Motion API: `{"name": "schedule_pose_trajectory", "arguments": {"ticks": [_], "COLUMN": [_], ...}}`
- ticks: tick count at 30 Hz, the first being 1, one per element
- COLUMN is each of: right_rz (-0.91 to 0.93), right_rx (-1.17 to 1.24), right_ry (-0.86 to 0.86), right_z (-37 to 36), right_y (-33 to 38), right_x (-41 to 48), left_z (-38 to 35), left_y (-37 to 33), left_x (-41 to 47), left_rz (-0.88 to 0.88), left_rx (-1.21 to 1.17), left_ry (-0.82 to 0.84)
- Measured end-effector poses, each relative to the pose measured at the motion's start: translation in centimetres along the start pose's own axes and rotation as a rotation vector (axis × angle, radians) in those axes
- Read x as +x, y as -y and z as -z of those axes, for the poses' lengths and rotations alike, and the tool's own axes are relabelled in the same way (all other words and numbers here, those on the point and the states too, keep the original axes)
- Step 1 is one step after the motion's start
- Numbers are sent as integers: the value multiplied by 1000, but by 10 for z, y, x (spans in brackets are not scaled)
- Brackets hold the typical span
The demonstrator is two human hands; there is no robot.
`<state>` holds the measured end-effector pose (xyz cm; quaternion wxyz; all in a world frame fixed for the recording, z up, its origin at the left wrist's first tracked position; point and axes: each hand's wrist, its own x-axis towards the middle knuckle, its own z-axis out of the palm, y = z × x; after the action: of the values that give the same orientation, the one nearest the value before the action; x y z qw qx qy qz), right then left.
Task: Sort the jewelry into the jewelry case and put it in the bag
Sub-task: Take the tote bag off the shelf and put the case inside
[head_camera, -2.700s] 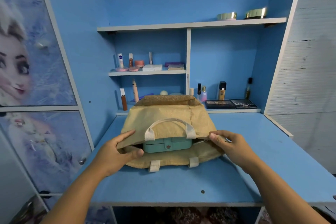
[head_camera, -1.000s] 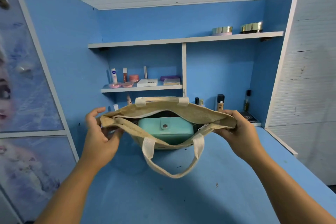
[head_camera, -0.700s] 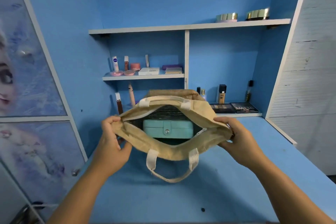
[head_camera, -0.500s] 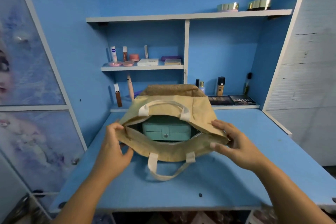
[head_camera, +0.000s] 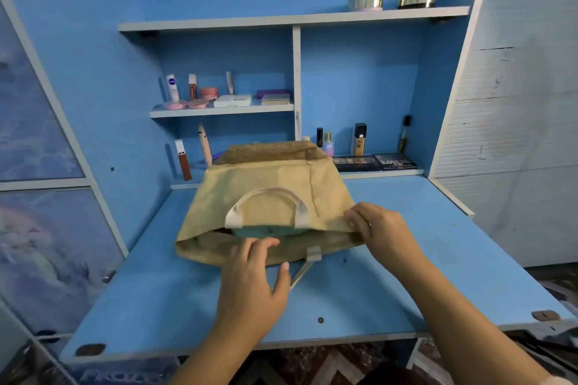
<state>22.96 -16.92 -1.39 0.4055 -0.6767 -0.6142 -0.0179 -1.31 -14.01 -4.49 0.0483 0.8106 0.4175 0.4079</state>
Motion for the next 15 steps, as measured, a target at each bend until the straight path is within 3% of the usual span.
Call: {"name": "schedule_pose_trajectory", "arguments": {"ticks": [3, 7, 9, 11, 15], "right_rz": [-68, 82, 102, -14, -205], "right_rx": [13, 31, 84, 143, 215], "right_ry": [72, 347, 226, 147, 237], "right_z": [2, -2, -7, -5, -1], "right_y": [0, -10, -14, -8, -1], "right_x": [6, 3, 5, 14, 38], "left_z": [-16, -26, -27, -30, -40], "left_y": [-10, -20, -21, -22, -21], "left_x": [14, 27, 25, 18, 23], "left_rz": [-45, -52, -71, -73, -71], "left_rx": [-68, -46, -46, -68, -161], "left_ry": [93, 78, 54, 69, 118]}}
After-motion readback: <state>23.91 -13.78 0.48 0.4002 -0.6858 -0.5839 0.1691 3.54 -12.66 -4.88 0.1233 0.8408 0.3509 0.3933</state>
